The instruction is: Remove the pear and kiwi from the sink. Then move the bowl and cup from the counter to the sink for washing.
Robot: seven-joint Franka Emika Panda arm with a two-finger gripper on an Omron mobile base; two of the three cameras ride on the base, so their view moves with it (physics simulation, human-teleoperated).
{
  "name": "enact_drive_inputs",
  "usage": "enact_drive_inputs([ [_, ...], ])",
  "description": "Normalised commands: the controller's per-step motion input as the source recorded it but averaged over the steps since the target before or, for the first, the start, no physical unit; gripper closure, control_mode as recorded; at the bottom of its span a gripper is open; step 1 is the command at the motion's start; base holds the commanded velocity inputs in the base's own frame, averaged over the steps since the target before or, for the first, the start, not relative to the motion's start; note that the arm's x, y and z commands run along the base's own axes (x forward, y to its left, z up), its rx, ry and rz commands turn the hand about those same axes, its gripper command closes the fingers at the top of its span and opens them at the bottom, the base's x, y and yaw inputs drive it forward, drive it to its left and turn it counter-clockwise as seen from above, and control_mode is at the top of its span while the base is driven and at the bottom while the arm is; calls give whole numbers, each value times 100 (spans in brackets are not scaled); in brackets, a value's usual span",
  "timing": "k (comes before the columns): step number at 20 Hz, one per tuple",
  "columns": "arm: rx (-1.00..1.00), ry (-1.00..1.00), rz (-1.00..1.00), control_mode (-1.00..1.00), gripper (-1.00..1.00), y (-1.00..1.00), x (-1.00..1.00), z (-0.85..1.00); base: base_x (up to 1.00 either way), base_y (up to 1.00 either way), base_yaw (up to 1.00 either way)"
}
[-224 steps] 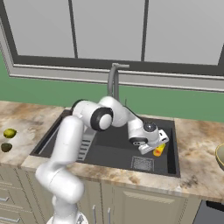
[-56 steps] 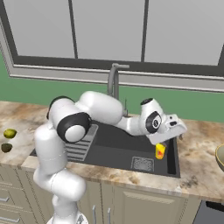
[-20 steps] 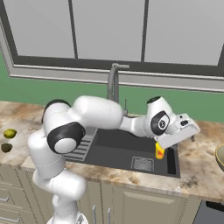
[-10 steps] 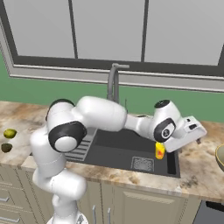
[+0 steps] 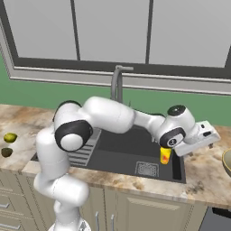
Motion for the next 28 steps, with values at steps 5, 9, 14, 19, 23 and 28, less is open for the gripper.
enact_drive_inputs([
  [5, 0, -12, 0, -100, -100, -22, 4, 0, 0, 0, 0],
  [9, 0, -5, -1, -100, -100, -22, 2, 0, 0, 0, 0],
  [14, 0, 0, -2, -100, -100, -22, 6, 0, 0, 0, 0],
  [19, 0, 0, -1, -100, -100, -21, 7, 0, 0, 0, 0],
  [23, 0, 0, 0, -100, -100, -18, 10, -3, 0, 0, 0],
  [28, 0, 0, 0, -100, -100, -13, 11, -8, 0, 0, 0],
])
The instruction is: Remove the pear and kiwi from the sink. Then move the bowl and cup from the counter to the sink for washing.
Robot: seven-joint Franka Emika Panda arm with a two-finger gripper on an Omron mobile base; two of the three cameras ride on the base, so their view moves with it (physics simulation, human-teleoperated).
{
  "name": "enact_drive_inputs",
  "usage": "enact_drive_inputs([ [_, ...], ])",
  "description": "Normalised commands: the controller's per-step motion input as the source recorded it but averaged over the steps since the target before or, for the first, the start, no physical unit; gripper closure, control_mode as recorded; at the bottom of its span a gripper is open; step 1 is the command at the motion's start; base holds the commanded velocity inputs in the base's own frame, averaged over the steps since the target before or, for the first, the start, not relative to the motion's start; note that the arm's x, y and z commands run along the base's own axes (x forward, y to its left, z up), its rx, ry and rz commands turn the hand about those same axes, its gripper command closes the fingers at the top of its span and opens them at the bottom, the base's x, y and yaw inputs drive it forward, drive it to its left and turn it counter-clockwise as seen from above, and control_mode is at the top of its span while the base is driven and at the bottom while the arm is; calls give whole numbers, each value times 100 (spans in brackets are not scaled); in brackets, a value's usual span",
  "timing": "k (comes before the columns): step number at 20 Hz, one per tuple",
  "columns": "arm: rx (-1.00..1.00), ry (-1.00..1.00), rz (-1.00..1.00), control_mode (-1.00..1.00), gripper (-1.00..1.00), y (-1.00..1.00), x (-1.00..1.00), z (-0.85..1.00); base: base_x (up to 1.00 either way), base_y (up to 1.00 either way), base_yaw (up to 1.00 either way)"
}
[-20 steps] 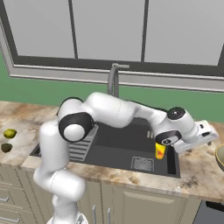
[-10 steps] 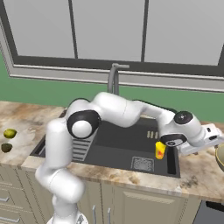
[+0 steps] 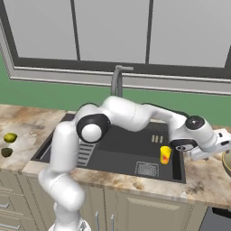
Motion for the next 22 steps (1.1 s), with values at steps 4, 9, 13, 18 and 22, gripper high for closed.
enact_drive_inputs([
  [4, 0, 0, 0, -100, -100, -10, 14, -12, 0, 0, 0],
  [9, 0, 0, 0, -100, -100, -10, 13, -12, 0, 0, 0],
  [13, 0, 1, 0, -100, -100, -12, 12, -14, 0, 0, 0],
  [18, 0, 3, -1, -100, -100, -17, 11, -13, 0, 0, 0],
  [22, 0, 2, -2, -100, -100, -18, 10, -12, 0, 0, 0],
])
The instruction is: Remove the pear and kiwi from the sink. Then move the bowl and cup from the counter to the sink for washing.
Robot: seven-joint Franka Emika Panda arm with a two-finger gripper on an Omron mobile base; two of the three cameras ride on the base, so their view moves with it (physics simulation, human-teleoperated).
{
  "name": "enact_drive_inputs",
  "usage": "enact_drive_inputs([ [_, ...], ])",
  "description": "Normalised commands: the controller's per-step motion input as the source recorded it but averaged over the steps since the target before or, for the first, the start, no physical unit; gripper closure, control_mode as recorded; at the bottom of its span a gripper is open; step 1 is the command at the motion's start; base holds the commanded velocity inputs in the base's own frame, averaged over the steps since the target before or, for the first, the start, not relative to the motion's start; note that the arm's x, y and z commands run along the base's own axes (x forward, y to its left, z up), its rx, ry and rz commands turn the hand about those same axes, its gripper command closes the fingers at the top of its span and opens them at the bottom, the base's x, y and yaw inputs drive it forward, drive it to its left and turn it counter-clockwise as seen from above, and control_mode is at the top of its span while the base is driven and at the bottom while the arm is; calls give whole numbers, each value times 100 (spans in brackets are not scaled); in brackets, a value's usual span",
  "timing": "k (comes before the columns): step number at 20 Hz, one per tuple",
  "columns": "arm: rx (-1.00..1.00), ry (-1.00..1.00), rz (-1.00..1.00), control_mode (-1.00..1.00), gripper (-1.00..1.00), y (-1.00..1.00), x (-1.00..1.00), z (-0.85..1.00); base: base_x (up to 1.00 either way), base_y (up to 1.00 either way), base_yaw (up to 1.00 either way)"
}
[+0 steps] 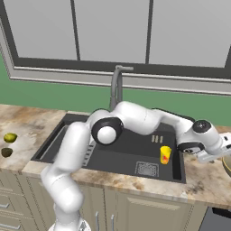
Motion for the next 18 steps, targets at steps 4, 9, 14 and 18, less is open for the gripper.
enact_drive_inputs([
  [4, 0, 1, -3, -100, -100, -15, 9, -13, 0, 0, 0],
  [9, 0, 0, -2, -100, -100, -12, 5, -13, 0, 0, 0],
  [14, 0, 0, -3, -100, -100, -13, 4, -12, 0, 0, 0],
  [18, 0, 0, -3, -100, -100, -12, 3, -13, 0, 0, 0],
])
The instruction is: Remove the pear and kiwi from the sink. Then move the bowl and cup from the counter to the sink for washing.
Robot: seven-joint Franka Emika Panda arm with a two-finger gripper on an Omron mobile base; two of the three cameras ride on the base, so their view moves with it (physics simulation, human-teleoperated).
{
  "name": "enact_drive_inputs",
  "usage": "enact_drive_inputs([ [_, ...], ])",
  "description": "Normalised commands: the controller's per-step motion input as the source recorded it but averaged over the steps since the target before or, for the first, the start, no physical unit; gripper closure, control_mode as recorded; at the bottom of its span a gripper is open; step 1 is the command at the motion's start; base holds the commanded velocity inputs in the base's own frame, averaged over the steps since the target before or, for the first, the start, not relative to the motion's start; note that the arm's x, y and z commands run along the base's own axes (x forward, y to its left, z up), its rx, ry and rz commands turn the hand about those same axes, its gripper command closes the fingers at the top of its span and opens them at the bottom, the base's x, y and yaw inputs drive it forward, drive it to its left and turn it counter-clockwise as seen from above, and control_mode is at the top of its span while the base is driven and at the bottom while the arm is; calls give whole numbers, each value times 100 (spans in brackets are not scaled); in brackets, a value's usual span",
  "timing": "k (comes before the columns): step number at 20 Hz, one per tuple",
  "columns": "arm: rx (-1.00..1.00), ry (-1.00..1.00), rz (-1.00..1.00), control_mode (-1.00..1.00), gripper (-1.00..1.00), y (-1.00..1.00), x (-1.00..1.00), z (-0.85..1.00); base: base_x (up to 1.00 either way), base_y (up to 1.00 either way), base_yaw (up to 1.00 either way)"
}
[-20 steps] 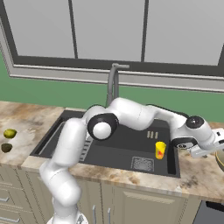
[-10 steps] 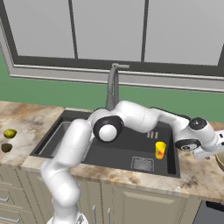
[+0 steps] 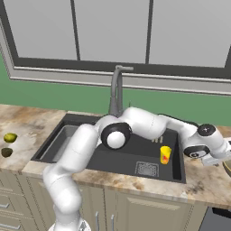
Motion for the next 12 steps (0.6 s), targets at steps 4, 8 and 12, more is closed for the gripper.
enact_drive_inputs([
  [4, 0, 0, -2, -100, -100, -10, 1, -11, 0, 0, 0],
  [8, 0, 0, -1, -100, 100, -8, 0, -9, 0, 0, 0],
  [12, 0, 0, 0, -100, 100, -6, 0, -4, 0, 0, 0],
])
